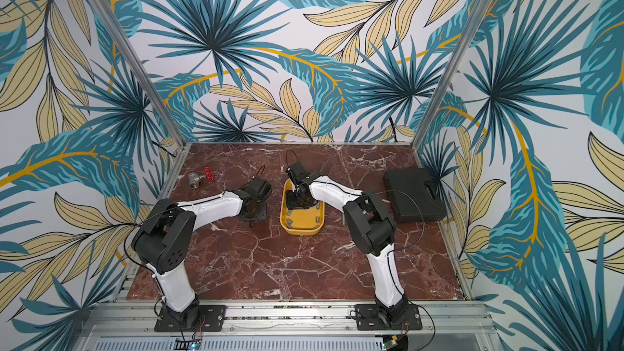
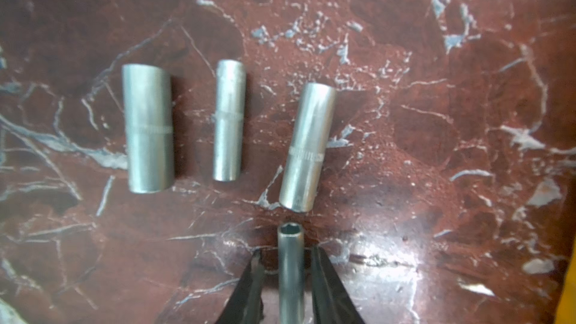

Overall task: Take out the socket from the storage box
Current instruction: Pick up the socket head from the storage box.

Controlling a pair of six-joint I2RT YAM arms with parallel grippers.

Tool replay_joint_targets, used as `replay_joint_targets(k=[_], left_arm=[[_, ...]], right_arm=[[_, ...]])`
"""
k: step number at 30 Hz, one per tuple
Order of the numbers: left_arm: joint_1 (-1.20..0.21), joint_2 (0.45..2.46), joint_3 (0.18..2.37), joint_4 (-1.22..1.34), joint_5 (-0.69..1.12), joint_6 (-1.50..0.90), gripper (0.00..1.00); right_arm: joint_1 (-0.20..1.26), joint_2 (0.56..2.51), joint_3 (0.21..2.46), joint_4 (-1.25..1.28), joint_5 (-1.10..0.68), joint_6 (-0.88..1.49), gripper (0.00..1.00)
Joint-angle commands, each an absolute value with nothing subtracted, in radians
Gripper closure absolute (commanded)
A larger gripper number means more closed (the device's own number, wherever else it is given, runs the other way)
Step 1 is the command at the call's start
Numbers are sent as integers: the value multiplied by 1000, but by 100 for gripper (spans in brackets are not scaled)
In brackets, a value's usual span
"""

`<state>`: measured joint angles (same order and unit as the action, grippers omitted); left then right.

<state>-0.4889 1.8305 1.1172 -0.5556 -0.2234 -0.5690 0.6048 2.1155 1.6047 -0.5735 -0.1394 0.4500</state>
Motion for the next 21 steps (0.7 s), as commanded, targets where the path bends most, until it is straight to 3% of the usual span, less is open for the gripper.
replay_joint_targets(k=[1, 10, 21], left_arm=[[-485, 1815, 1076, -568, -212, -560, 69], [-485, 1758, 1088, -581, -205, -554, 64], [-487, 1640, 1106, -616, -212, -542, 59]], right_arm=[[612, 2146, 1631, -581, -134, 465, 60], [617, 2193, 1665, -595, -121, 466, 62], [621, 2226, 1681, -620, -92, 458, 76]])
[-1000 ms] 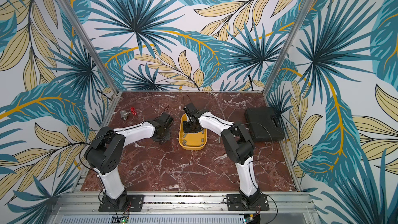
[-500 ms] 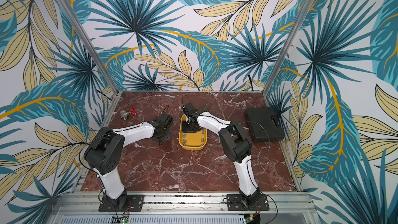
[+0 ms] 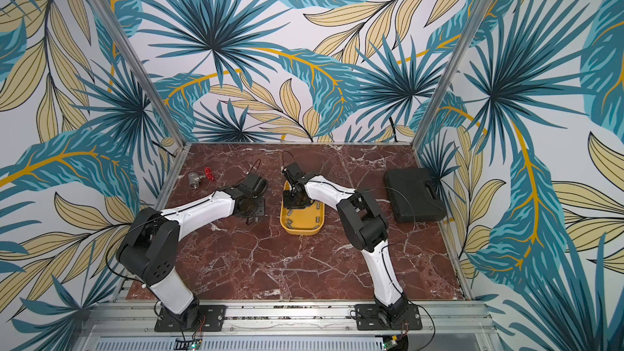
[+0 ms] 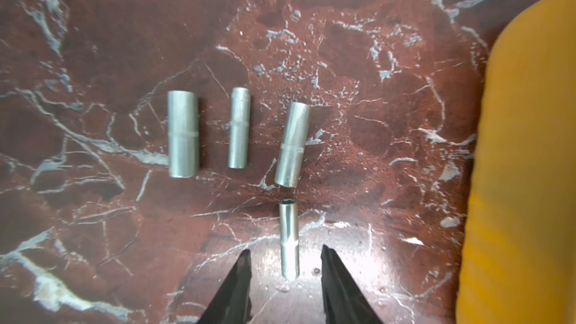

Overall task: Take out the socket from the storage box
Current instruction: Pick up the socket head from the storage box.

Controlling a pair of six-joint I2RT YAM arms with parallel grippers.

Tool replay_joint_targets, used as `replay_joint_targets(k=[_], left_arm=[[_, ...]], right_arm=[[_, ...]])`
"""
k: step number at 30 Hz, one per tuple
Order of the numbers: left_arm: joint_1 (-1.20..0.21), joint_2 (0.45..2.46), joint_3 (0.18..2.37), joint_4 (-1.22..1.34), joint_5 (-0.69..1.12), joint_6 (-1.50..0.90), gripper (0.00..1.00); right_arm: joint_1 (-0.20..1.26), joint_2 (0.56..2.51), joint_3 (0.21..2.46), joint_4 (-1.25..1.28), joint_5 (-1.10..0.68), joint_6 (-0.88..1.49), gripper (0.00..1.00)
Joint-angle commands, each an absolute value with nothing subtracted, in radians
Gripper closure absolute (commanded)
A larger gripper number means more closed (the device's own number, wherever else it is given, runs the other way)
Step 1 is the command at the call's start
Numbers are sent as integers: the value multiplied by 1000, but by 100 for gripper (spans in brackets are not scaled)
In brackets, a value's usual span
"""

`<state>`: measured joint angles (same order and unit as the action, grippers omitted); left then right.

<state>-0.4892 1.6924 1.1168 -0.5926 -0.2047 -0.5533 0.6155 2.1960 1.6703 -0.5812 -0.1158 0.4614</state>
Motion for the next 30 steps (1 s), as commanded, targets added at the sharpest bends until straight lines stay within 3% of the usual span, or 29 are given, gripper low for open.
replay_joint_targets(k=[1, 8, 14, 23, 30], left_arm=[[-486, 1627, 1106, -621, -216, -539, 59], [-487, 1554, 1109, -655, -234, -531, 57], [-493, 1522, 1114, -660, -220, -519, 57], [-538, 1570, 1150, -646, -178, -514, 56], [-571, 1628, 1193, -632, -144, -520, 55]], right_arm=[[621, 2222, 1681, -623, -91, 458, 78], [618, 2117, 1658, -627, -48, 429, 84], [560, 1903, 1586, -636, 5, 389, 86], [345, 1619, 1256, -649, 41, 341, 86], [235, 1589, 1040, -599, 39, 329, 86]])
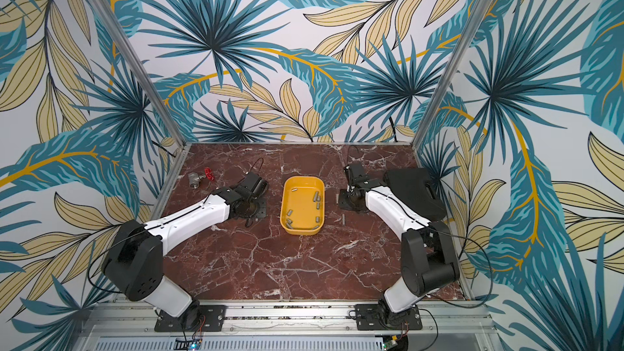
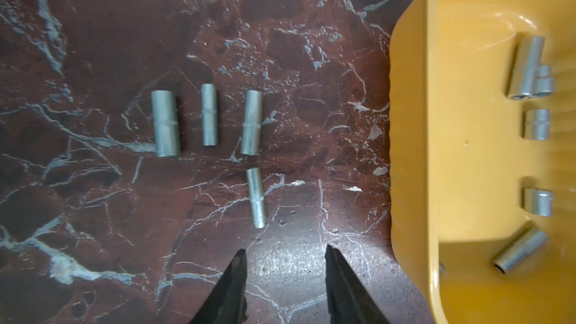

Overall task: Take out the socket from the storage box
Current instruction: Pick up the socket head from the storage box, then place the socket head at the center of the board.

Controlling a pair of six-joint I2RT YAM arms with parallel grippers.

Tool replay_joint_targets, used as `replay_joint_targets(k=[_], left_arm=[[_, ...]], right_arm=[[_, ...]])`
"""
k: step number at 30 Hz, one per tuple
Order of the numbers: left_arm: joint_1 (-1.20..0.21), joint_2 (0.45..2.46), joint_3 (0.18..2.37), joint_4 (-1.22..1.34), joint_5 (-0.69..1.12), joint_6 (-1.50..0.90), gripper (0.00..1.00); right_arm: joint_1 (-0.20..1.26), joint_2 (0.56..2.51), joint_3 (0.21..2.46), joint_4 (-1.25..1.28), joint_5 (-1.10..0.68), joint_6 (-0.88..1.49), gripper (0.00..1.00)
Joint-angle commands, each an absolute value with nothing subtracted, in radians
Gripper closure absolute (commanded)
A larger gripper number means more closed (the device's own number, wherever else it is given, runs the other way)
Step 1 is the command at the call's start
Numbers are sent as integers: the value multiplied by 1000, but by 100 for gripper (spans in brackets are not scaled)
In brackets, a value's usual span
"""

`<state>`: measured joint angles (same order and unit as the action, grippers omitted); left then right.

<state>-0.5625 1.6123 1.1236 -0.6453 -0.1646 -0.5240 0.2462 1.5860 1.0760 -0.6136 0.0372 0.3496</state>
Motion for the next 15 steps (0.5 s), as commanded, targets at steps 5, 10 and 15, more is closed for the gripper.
replay_joint_targets(k=[5, 10, 15], left_arm=[[-597, 1650, 1208, -623, -132, -529, 55], [-613, 1658, 1209, -624, -131, -534, 54], [-617, 1659, 1212, -624, -129, -534, 54]], right_arm=[[218, 1655, 1019, -569, 35, 326, 85], [210, 1703, 1025, -558, 55, 319, 83], [201, 1734, 1029, -557, 64, 313, 80]])
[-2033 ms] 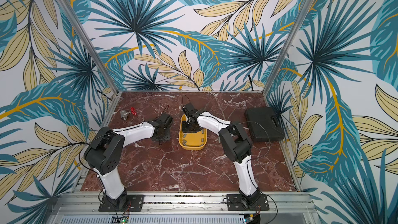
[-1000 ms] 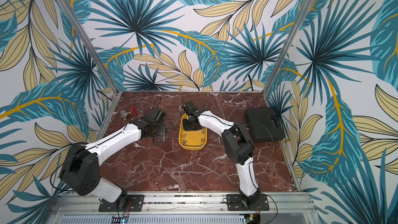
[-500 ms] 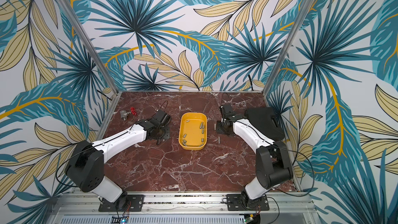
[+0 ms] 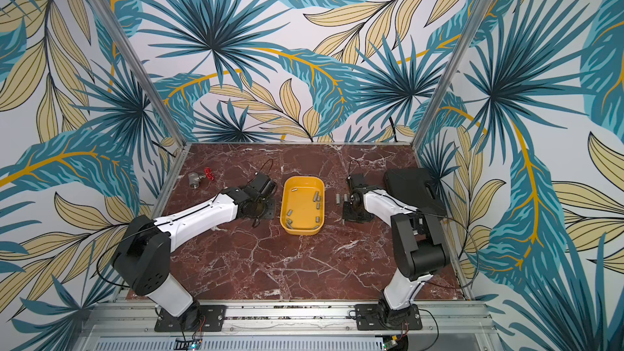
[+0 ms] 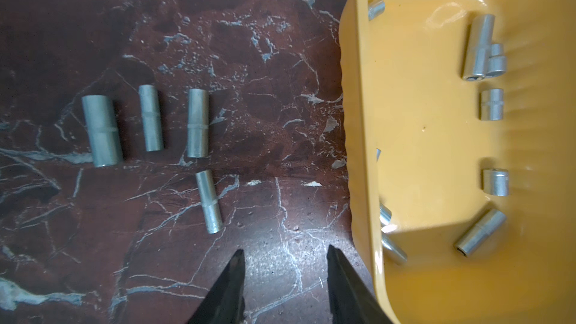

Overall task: Take out the socket from the storage box
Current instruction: Place the socket head at the center of the board.

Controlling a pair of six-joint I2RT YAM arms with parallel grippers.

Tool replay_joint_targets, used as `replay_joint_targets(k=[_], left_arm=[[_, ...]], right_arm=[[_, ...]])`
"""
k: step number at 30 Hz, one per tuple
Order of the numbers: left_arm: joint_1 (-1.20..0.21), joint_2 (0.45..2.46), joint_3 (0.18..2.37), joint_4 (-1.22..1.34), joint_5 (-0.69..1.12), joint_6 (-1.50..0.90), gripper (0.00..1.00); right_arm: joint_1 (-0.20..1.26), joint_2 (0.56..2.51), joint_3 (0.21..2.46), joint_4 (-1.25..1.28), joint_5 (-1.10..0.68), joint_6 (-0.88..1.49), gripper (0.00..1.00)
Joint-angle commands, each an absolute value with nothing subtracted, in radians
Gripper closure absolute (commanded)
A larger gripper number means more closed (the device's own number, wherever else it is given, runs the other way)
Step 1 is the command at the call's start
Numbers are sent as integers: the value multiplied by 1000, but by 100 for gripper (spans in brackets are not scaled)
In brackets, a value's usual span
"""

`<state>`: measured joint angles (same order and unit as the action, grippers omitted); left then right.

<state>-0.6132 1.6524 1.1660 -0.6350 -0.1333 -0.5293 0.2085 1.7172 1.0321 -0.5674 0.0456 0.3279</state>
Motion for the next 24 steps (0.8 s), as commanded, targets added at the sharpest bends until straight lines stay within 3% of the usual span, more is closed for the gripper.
replay_joint_targets(k=[1, 13, 24], left_arm=[[-617, 1659, 1216, -624, -128, -534, 54], [-626, 1683, 1268, -632, -113, -517, 52], [-651, 1766, 1425, -643, -64, -460, 52]], right_arm=[[199, 1738, 1029, -555, 63, 313, 80], [196, 1728, 1035, -565, 47, 314, 67], [196, 1555, 1082, -651, 47, 310, 60]])
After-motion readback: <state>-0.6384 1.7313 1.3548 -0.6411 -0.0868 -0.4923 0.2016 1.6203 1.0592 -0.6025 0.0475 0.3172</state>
